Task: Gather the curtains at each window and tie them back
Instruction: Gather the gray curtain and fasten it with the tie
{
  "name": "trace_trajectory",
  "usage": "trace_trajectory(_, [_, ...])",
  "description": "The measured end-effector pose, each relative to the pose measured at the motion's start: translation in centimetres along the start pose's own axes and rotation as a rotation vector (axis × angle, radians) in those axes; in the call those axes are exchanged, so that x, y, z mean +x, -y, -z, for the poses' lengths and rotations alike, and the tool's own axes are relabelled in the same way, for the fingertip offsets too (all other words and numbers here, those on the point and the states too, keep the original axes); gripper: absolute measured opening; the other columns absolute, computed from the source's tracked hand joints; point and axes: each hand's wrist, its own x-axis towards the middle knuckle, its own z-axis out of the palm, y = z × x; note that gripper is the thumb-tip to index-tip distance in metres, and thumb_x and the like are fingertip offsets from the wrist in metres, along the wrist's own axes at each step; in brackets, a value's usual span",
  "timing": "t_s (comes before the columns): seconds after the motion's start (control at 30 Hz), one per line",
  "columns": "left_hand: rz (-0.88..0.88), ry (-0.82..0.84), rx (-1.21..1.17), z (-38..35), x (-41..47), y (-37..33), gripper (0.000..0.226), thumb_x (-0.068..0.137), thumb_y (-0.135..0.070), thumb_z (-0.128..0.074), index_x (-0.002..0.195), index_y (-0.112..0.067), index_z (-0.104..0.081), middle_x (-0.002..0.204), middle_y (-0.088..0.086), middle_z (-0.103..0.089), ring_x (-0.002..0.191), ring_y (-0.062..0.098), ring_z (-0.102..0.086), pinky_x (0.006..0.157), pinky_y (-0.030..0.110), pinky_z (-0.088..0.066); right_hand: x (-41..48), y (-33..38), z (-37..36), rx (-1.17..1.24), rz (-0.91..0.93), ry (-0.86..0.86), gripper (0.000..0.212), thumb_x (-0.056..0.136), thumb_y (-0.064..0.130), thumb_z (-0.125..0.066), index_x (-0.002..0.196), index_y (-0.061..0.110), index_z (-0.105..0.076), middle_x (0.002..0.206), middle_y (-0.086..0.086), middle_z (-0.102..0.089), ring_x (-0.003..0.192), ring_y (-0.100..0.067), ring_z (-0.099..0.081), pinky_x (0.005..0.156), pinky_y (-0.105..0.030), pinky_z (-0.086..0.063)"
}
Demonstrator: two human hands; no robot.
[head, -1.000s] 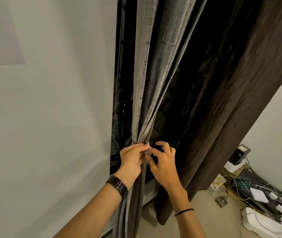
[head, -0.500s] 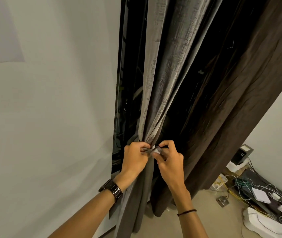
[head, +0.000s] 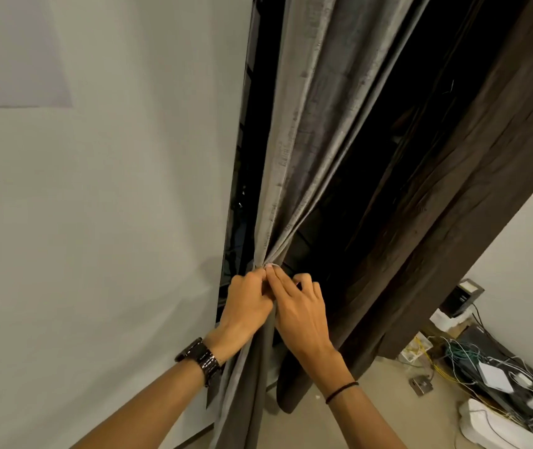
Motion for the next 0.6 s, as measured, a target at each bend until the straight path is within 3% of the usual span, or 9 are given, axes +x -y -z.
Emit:
trace_trajectory(0.1, [-0.015, 0.022, 0.014, 0.9, 0.0, 0.9, 0.022, 0.091, 0.003, -0.062, 0.076, -0.014, -0.062, 0.063, 0.001, -0.065, 0.057, 0.017, -0.064, 0.055, 0.038, -0.055, -0.8, 1.5, 0.6, -0.073, -0.028, 0.158, 0.061, 0.091, 0.02, -0.034, 0.152, 0.015, -0.04, 0.15, -0.003, -0.045, 0.09, -0.025, -0.046, 0.075, -0.038, -0.045])
trace_trajectory(0.2, [-0.021, 0.052, -0.066, 0.9, -0.3, 1.3, 0.03, 0.091, 0.003, -0.068, 0.079, -0.023, -0.065, 0.065, 0.0, -0.071, 0.062, 0.014, -0.07, 0.063, 0.032, -0.061, -0.5, 1.7, 0.4, -0.061, -0.166, 0.13, 0.039, 0.091, 0.02, -0.054, 0.13, 0.019, -0.056, 0.124, -0.009, -0.048, 0.091, -0.025, -0.044, 0.075, -0.037, -0.045])
trace_trajectory(0.3, [-0.025, 0.083, -0.117, 0.3, -1.1, 1.7, 0.018, 0.092, -0.002, -0.071, 0.089, -0.02, -0.072, 0.072, -0.002, -0.075, 0.07, 0.01, -0.074, 0.071, 0.03, -0.063, -0.3, 1.8, -0.1, -0.068, -0.273, 0.16, 0.013, 0.083, 0.024, -0.06, 0.094, 0.019, -0.064, 0.099, -0.008, -0.047, 0.085, -0.027, -0.043, 0.068, -0.039, -0.043])
trace_trajectory(0.37, [-0.039, 0.116, -0.107, 0.2, -1.5, 1.9, 0.014, 0.092, -0.005, -0.074, 0.094, -0.019, -0.075, 0.077, -0.003, -0.077, 0.075, 0.005, -0.074, 0.076, 0.026, -0.062, -0.3, 1.6, -0.4, -0.081, -0.286, 0.23, 0.012, 0.078, 0.028, -0.063, 0.085, 0.02, -0.068, 0.094, -0.007, -0.05, 0.086, -0.029, -0.047, 0.065, -0.041, -0.044])
trace_trajectory(0.43, [-0.043, 0.126, -0.101, 0.4, -1.3, 1.9, 0.014, 0.091, -0.007, -0.076, 0.094, -0.02, -0.074, 0.076, -0.004, -0.077, 0.076, 0.003, -0.074, 0.078, 0.025, -0.062, -0.1, 1.2, -0.3, -0.034, -0.29, 0.282, 0.016, 0.082, 0.032, -0.067, 0.094, 0.021, -0.07, 0.102, -0.005, -0.05, 0.091, -0.028, -0.052, 0.063, -0.04, -0.05])
trace_trajectory(0.5, [-0.026, 0.134, -0.105, 0.7, -0.9, 2.2, 0.018, 0.09, -0.008, -0.077, 0.092, -0.024, -0.069, 0.075, -0.003, -0.076, 0.076, 0.004, -0.074, 0.078, 0.029, -0.063, -0.3, 0.9, 0.2, 0.063, -0.248, 0.335, 0.024, 0.092, 0.036, -0.065, 0.111, 0.022, -0.06, 0.112, -0.003, -0.042, 0.094, -0.025, -0.052, 0.059, -0.036, -0.051])
trace_trajectory(0.6, [0.017, 0.158, -0.138, 1.4, -0.5, 2.8, 0.018, 0.091, -0.007, -0.074, 0.092, -0.024, -0.068, 0.081, -0.003, -0.076, 0.078, 0.004, -0.073, 0.079, 0.03, -0.062, -2.0, 1.3, 1.1, 0.246, -0.226, 0.2, 0.038, 0.097, 0.029, -0.067, 0.129, 0.022, -0.048, 0.122, -0.002, -0.037, 0.086, -0.017, -0.058, 0.06, -0.025, -0.052])
